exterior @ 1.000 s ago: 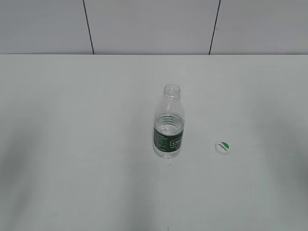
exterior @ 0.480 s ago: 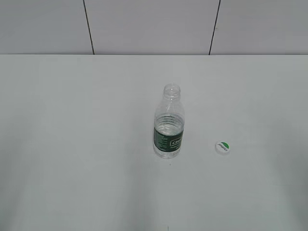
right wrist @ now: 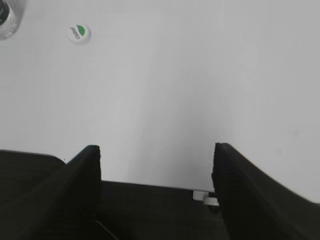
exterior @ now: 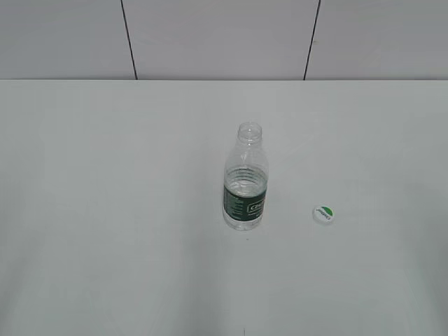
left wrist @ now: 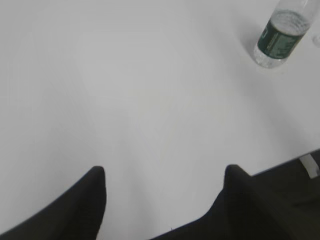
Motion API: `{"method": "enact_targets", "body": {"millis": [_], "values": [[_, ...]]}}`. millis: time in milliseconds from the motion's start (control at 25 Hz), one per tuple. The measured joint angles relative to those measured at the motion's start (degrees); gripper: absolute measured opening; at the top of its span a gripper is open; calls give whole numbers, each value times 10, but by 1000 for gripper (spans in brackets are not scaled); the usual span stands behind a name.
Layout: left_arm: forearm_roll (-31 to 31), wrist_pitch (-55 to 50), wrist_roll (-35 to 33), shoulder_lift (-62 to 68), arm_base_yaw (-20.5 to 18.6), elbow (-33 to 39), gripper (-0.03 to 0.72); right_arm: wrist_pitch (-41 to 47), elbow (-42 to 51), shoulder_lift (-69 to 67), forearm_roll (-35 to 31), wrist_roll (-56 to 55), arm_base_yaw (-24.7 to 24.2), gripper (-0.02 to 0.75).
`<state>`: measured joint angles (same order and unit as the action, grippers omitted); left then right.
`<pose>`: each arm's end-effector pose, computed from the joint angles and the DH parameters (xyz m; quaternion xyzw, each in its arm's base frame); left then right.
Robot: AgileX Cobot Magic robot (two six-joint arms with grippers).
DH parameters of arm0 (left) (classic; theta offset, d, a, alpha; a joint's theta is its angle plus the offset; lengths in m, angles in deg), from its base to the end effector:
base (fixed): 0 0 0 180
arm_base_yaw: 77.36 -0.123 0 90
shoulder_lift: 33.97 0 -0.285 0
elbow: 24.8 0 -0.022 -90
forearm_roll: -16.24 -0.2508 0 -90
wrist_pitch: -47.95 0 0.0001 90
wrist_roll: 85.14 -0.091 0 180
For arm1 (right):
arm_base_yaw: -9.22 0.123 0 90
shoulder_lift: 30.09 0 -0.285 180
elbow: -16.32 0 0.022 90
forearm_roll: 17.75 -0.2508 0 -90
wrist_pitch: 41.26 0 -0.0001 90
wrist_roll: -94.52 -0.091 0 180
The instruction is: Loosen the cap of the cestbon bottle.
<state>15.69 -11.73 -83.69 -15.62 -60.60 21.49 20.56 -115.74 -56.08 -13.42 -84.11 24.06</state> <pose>0.0211 -0.0056 0.2886 0.1180 0.8763 -0.0692 0.4619 0.0422 0.0049 0.2734 -0.1345 0.9159 0.0068 0.3782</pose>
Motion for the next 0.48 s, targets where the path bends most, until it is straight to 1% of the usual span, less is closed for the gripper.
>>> {"method": "enact_targets", "body": {"millis": [200, 320, 480], "values": [[0, -1, 0, -83, 0, 0, 445, 0, 2, 108, 1, 0, 0, 536], [0, -2, 0, -109, 0, 1, 445, 1, 4, 174, 3, 0, 0, 536], [2, -3, 0, -109, -1, 3, 445, 3, 4, 186, 6, -1, 0, 536]]}}
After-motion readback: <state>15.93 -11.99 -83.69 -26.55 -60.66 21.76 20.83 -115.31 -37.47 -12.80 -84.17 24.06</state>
